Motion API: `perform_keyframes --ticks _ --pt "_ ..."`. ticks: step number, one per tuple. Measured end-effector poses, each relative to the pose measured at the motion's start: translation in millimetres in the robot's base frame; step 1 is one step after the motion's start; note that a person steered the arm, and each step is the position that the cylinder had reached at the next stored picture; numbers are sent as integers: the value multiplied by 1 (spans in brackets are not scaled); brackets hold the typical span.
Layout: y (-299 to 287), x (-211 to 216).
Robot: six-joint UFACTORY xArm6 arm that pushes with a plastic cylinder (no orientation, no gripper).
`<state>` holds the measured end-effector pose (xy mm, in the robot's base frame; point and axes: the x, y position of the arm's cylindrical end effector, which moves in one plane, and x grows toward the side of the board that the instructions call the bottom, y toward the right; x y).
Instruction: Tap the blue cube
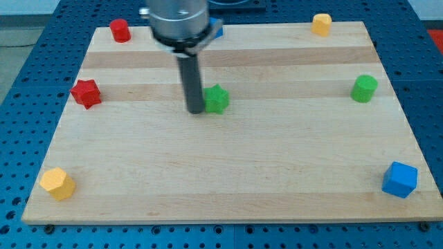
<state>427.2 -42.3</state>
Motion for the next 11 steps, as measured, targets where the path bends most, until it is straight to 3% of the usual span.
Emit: perform_keyframes --ticks 1,2,3,4,5,6,7,8,9,10,11 --pt "33 -10" --pt "18 -7" --pt "12 74" --pt "91 152" --pt "155 191" --pt "126 166" --pt "163 93" --pt "298 66" --pt "386 96" --pt "350 161" --pt "287 182"
